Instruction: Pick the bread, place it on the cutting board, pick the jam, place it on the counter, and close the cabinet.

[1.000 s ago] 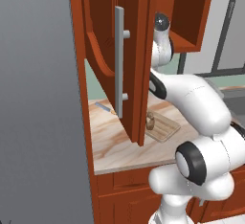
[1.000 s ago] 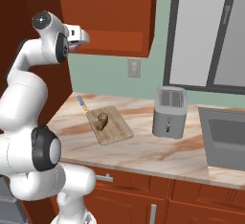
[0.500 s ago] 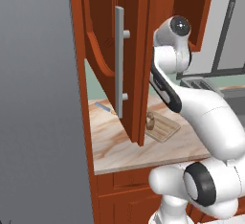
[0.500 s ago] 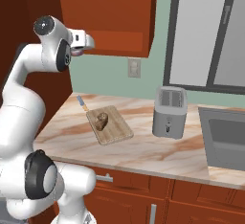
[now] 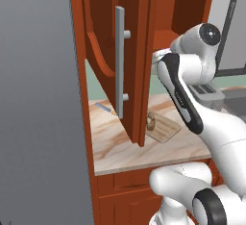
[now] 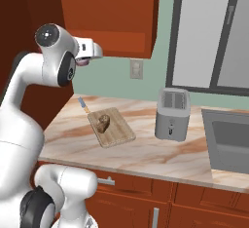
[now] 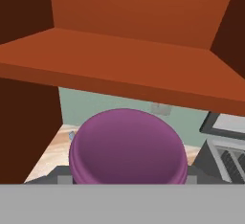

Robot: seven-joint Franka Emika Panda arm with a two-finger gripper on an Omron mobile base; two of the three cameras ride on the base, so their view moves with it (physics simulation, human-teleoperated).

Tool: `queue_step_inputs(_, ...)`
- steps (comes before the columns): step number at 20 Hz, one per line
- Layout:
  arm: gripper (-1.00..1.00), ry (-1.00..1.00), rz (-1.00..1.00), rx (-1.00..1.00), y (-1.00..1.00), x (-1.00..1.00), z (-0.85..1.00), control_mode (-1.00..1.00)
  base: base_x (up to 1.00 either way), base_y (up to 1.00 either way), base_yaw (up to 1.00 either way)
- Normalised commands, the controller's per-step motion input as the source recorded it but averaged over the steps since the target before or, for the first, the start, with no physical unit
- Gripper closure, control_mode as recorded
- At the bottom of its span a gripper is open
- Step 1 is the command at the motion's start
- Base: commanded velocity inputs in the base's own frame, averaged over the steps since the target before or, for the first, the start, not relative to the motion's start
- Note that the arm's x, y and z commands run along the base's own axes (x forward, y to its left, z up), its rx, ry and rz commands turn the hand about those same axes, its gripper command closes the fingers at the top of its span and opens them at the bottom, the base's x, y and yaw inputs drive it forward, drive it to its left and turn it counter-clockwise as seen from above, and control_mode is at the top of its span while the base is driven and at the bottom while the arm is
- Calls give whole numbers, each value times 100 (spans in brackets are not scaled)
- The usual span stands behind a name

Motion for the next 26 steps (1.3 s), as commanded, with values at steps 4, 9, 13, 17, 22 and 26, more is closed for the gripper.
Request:
queue_step_inputs(4, 100, 5, 0, 0, -36, -51, 0, -100, 0, 0, 0)
queue_step_inputs(9, 100, 9, -3, 0, -34, -39, 0, -100, 0, 0, 0)
queue_step_inputs(13, 100, 10, -6, 0, -32, -28, 0, -100, 0, 0, 0)
queue_step_inputs(17, 100, 7, -6, 0, -29, -19, -4, -100, 0, 0, 0)
queue_step_inputs(22, 100, 4, -5, 0, -29, -7, -12, -100, 0, 0, 0)
queue_step_inputs(26, 100, 7, -2, 0, -31, -8, -14, -100, 0, 0, 0)
